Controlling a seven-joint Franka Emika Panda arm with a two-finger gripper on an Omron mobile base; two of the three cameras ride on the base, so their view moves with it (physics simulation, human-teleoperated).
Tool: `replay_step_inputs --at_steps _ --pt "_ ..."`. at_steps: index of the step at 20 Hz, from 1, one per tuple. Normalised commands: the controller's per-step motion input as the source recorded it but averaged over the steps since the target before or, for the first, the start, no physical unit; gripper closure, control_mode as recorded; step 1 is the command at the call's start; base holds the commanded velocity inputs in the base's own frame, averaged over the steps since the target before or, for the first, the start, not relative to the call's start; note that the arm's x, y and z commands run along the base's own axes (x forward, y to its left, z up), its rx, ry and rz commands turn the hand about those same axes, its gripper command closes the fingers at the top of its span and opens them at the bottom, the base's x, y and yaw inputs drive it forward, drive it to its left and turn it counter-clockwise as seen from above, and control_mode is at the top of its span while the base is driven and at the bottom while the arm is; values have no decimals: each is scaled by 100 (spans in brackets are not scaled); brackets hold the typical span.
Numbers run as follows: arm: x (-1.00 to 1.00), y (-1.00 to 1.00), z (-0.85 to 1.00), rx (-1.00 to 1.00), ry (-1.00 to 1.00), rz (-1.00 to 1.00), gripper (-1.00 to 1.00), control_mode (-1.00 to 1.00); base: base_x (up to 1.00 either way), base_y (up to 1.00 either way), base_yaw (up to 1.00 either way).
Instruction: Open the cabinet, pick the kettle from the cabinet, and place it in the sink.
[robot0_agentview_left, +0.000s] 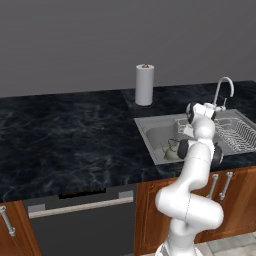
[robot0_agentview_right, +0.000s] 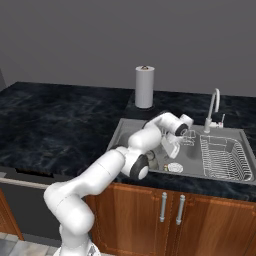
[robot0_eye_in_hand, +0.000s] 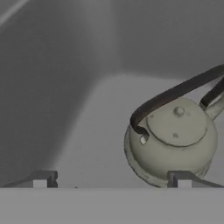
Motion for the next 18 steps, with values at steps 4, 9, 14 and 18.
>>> replay_step_inputs --at_steps 4,9,14,18 --pt "-5 -1 30 -1 0 -24 -100 -100 0 0 0" --pt "-11 0 33 -5 -1 -26 -100 -100 0 0 0" --pt "-16 0 34 -13 -1 -26 -100 -100 0 0 0" --pt "-26 1 29 -20 0 -24 -100 -100 0 0 0"
